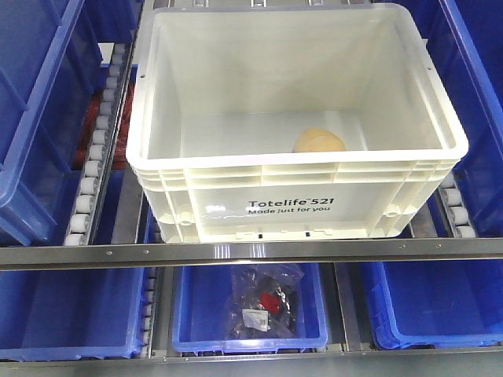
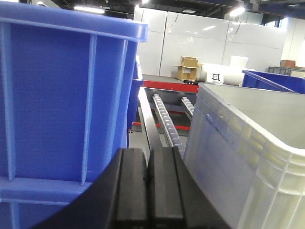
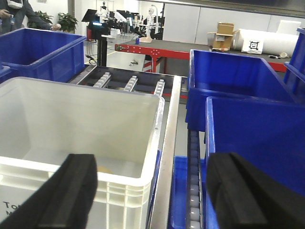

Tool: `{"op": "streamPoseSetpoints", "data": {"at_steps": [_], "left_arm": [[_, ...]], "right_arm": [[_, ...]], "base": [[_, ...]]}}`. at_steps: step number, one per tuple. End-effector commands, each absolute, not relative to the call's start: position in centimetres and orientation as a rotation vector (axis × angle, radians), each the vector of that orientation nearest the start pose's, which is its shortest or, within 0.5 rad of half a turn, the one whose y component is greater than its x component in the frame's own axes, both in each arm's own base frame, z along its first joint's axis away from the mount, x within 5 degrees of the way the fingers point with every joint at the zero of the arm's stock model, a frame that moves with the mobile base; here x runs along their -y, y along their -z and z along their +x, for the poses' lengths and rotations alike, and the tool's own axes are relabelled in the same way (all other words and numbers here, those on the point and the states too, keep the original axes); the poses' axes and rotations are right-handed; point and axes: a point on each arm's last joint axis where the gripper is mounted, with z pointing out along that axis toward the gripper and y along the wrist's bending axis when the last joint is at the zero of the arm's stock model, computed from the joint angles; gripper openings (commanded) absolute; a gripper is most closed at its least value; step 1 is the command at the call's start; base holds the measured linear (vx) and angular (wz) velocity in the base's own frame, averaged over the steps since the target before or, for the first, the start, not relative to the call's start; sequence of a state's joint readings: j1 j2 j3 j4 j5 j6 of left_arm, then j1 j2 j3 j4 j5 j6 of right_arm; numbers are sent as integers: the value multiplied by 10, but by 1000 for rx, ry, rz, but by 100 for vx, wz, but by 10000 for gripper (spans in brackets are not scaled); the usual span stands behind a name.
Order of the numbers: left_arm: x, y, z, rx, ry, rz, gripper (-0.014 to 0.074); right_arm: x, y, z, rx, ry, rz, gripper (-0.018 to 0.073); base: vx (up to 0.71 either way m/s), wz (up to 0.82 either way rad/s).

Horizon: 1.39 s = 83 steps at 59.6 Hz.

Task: Place moving items into box and shelve

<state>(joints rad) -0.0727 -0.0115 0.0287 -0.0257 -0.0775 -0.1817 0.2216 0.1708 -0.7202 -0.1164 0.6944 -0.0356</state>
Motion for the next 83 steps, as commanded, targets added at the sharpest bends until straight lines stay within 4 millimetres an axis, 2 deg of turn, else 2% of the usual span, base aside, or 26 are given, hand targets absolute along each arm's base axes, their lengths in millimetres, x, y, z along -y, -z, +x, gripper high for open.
{"op": "streamPoseSetpoints", "data": {"at_steps": [1, 10, 18, 30, 41, 56, 83], "left_arm": [[3, -212, 55, -1353, 230, -99, -6], [3, -212, 55, -1353, 230, -99, -6], [3, -212, 55, -1353, 230, -99, -6], [3, -212, 55, -1353, 230, -99, -6], [3, -212, 55, -1353, 230, -99, -6], [3, -212, 55, -1353, 230, -99, -6], [3, -212, 55, -1353, 230, -99, -6]], "right_arm": [[5, -374, 12, -1557, 11, -225, 425], [2, -346, 18, -1568, 24, -147, 198], [1, -328, 21, -1467, 77, -29, -15], [4, -284, 27, -1432, 184, -10, -12], [4, -250, 42, -1470, 104, 32, -8], [4, -201, 55, -1496, 100, 27, -4], [5, -200, 55, -1512, 95, 34, -3]], "base": [[0, 0], [0, 0], [0, 0], [0, 0], [0, 0], [0, 0], [0, 0]]}}
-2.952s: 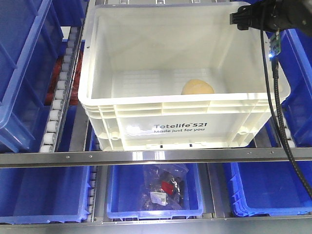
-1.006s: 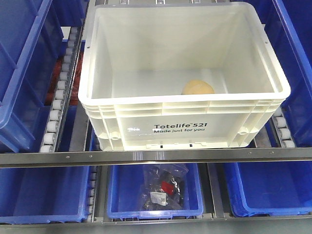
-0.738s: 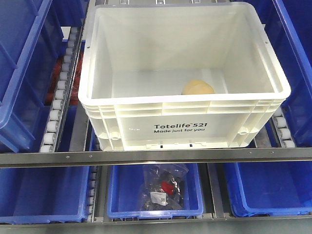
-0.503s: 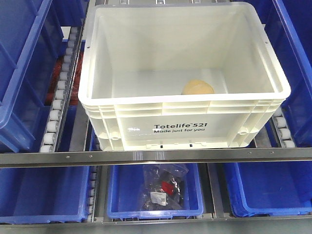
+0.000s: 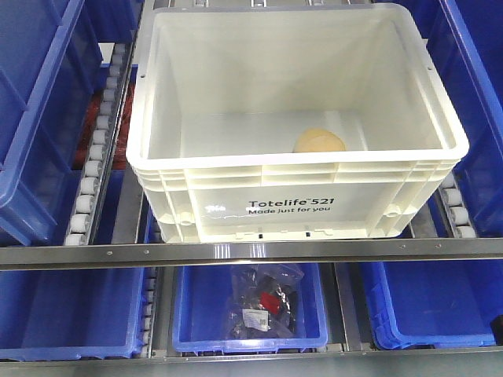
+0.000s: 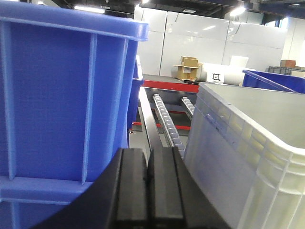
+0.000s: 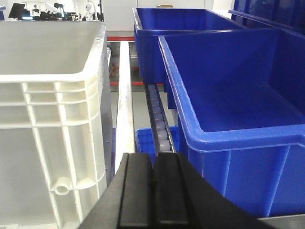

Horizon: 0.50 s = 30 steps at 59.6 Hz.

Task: Place moving items into box and shelve

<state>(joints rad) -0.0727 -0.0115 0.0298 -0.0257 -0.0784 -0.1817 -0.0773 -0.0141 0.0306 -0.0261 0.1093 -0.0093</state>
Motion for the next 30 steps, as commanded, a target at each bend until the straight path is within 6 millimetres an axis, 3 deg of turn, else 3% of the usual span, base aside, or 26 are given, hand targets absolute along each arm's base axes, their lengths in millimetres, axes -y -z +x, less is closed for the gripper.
{"op": "streamPoseSetpoints", "data": {"at_steps": [1, 30], "left_arm": [[3, -212, 55, -1353, 230, -99, -6], [3, -212, 55, -1353, 230, -99, -6]], "right_arm": [[5, -200, 55, -1512, 95, 34, -3], [5, -200, 55, -1512, 95, 34, -3]], "base": [[0, 0], [0, 0]]}}
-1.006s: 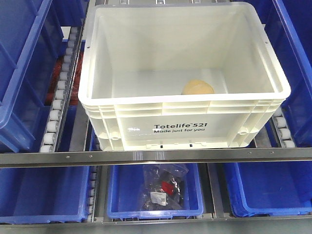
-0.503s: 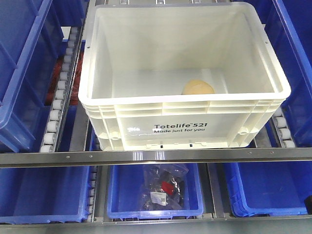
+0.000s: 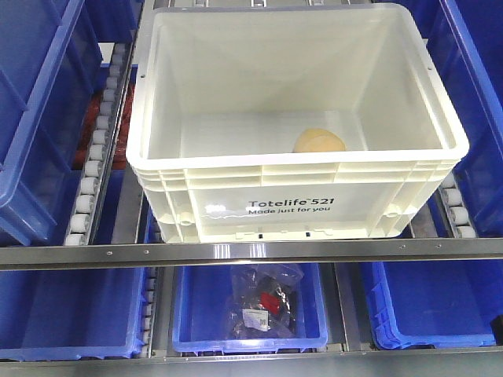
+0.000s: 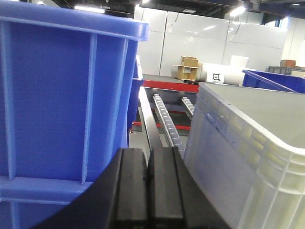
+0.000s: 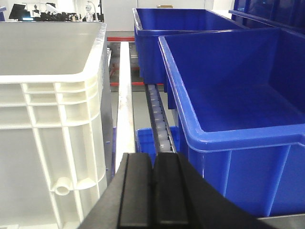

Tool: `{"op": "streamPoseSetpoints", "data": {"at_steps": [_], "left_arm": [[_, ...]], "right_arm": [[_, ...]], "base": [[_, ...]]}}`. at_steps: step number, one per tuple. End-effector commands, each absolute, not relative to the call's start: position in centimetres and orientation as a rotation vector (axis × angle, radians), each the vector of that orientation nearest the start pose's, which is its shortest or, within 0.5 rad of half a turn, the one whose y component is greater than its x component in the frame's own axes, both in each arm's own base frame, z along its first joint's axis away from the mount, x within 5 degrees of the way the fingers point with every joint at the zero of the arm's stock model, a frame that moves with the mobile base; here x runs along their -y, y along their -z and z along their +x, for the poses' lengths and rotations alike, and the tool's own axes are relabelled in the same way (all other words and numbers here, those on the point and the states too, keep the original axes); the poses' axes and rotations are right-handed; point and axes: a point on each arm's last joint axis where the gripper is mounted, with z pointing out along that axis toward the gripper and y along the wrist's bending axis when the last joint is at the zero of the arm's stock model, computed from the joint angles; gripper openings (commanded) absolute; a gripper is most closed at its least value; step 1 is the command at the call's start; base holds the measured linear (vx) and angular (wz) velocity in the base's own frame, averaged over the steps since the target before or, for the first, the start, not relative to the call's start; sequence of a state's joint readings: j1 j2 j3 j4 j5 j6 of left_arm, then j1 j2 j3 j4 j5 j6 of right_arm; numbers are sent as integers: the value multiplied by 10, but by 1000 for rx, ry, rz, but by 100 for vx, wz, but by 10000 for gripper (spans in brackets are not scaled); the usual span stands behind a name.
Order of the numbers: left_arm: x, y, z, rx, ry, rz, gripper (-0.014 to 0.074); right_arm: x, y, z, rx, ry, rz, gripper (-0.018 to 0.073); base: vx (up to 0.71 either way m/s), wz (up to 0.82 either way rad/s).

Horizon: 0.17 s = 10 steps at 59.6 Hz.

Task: Place moving items into box and shelve

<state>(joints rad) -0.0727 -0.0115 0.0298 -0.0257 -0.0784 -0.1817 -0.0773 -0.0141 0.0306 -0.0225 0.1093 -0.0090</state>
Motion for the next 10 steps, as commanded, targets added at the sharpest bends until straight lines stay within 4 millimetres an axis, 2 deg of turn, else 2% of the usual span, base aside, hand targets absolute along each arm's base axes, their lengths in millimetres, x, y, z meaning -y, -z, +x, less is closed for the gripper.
{"op": "streamPoseSetpoints", "data": {"at_steps": [1, 10], "left_arm": [[3, -212, 55, -1353, 230, -99, -6], [3, -212, 55, -1353, 230, -99, -6]], "right_arm": [[5, -200, 55, -1512, 95, 34, -3], [5, -200, 55, -1512, 95, 34, -3]], "base": [[0, 0], [0, 0]]}}
